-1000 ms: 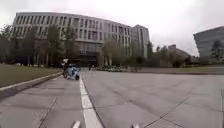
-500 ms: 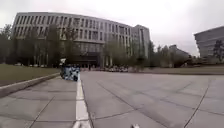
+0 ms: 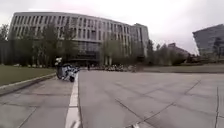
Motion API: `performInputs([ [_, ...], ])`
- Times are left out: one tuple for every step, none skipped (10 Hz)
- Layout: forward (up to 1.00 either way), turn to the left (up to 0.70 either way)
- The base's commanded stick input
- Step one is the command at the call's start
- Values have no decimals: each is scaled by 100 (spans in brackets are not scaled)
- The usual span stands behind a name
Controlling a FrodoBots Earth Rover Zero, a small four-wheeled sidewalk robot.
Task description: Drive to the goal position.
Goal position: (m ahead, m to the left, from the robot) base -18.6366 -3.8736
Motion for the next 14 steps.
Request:
performInputs([
  [70,-34],
  [70,-3],
  [70,-1],
  [70,0],
  [70,0],
  [70,0],
  [70,-6],
  [70,-21],
  [70,-34],
  [70,-34],
  [70,-34],
  [70,-34],
  [70,-34],
  [70,-34],
])
